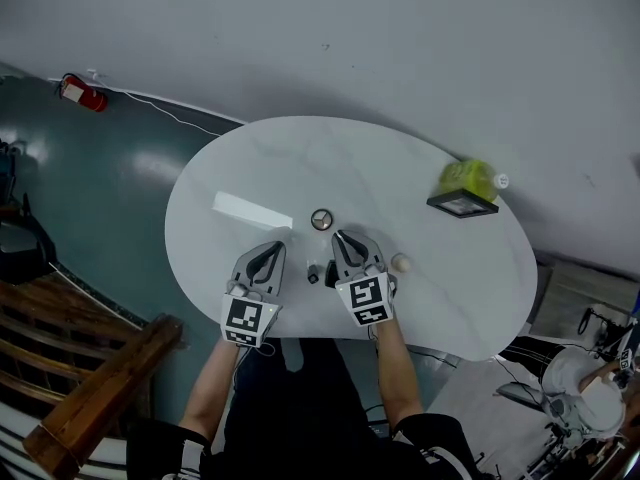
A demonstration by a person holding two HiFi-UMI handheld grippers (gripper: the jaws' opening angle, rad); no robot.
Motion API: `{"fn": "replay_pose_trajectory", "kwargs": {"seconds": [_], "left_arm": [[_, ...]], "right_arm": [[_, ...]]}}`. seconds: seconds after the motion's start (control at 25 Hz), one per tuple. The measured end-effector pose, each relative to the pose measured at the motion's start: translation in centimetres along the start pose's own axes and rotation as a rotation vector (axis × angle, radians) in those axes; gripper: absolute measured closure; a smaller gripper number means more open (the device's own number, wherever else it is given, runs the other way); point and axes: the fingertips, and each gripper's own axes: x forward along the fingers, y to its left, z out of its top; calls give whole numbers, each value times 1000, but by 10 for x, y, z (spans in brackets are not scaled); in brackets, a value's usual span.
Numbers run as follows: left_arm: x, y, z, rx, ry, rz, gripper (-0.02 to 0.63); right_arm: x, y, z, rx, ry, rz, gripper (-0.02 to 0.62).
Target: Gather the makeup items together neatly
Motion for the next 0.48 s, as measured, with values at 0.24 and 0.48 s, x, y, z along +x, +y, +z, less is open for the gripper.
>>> {"fn": "replay_pose_trajectory", "kwargs": {"seconds": [0.24, 0.48], "left_arm": [[-2, 9, 0, -26, 10, 13, 586], [-5, 18, -1, -49, 14, 30, 586]], "right_arm": [[17, -2, 5, -33, 33, 12, 556], [36, 3, -4, -37, 109, 72, 411]]}}
